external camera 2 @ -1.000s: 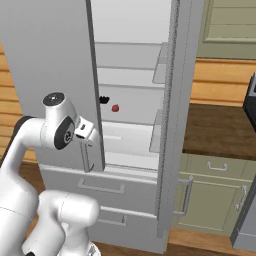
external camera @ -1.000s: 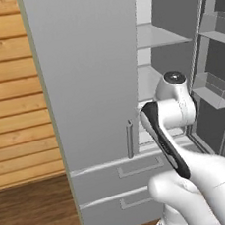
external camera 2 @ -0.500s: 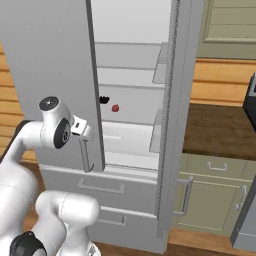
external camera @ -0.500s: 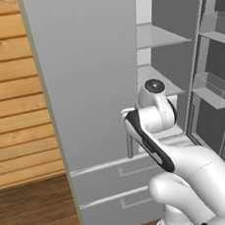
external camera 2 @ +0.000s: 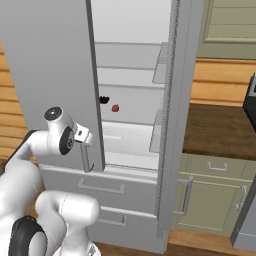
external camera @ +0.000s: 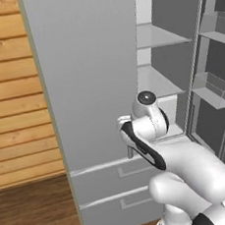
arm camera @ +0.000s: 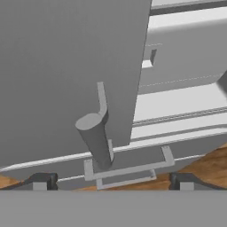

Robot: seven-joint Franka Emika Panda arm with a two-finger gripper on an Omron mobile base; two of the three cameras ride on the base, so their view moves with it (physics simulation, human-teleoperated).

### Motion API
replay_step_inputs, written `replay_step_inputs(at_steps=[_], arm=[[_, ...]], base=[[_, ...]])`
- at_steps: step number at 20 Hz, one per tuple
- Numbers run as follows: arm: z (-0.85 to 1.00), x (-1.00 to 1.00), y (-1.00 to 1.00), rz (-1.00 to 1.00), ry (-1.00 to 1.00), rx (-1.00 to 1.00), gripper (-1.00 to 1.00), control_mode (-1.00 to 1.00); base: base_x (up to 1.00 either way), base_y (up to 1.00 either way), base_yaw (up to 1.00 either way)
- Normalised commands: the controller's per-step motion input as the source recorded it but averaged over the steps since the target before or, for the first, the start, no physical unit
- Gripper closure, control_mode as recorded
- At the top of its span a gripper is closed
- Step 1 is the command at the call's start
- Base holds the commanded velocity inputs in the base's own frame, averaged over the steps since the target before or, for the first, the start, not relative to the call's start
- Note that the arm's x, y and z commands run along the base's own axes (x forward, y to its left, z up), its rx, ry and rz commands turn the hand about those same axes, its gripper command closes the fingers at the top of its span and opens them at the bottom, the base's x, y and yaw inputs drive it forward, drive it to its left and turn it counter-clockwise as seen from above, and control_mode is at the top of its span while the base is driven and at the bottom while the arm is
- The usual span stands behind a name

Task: Take the strawberry from the fridge and place it on top of the pancake, located on the dining counter.

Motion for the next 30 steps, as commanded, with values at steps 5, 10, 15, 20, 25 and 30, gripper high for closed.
replay_step_inputs(at_steps=[5,10,15,20,25,30], arm=[[-0.19,0.48,0.07,0.0,0.0,0.0,-1.0,-1.0],[-0.16,0.33,0.0,0.0,0.0,0.0,-1.0,-1.0],[-0.1,0.42,0.01,0.0,0.0,0.0,-1.0,-1.0],[-0.18,0.27,0.08,0.0,0.0,0.0,1.0,-1.0],[-0.19,-0.03,0.13,-0.01,0.0,0.0,1.0,-1.0],[-0.12,-0.47,0.3,-0.15,0.0,0.0,1.0,-1.0]], base=[[0.0,0.0,0.0],[0.0,0.0,0.0],[0.0,0.0,0.0],[0.0,0.0,0.0],[0.0,0.0,0.0],[0.0,0.0,0.0]])
